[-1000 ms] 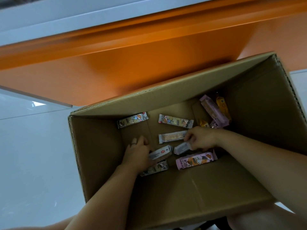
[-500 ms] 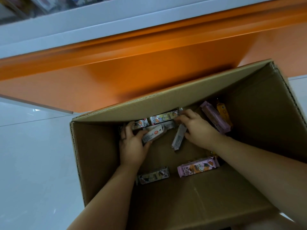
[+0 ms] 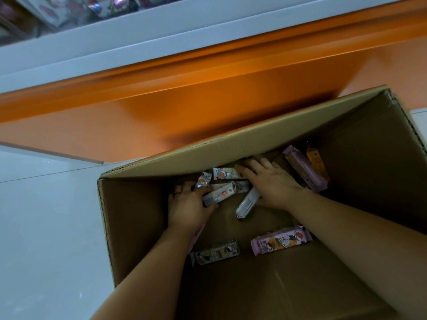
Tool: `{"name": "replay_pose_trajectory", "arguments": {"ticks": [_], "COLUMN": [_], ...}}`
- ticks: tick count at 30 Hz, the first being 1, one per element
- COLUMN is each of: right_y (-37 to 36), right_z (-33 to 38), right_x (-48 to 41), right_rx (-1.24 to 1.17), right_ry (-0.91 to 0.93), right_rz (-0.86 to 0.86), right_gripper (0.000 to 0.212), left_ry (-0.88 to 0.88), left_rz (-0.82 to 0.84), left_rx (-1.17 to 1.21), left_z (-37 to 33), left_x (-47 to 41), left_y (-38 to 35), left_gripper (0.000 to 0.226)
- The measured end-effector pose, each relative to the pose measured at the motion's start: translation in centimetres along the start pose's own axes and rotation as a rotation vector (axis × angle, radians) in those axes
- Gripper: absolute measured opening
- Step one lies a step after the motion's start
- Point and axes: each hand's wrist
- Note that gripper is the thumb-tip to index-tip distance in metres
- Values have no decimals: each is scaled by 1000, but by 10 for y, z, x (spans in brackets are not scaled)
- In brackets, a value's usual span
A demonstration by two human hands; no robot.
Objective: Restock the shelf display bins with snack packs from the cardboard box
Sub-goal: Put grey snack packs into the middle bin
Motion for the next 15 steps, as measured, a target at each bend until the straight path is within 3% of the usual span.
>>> {"name": "replay_pose_trajectory", "arguments": {"ticks": [3,6,15], "right_y": [-2,-6,-12], "right_z": [3,6,19], "right_x": [0,3,8], "right_rx": [39,-11,-206], "right_ry": [0,-55,-261], "right_rz": [31,51,33], "right_gripper": [96,90,76], "left_ry": [44,90,303], "left_rz": [-3,-58,-191], "left_rx": [227,431,724], "left_z": [-3,-4,-2], "left_x": [0,2,21], "left_y": [-3,-4,-21], "left_gripper": [49,45,41]}}
Point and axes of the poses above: each hand's wrist, its own x-axis away from the middle knuckle, its own y-axis out of the back of the hand, z = x × y, and after that the axes turned 12 degrees about x, right-handed
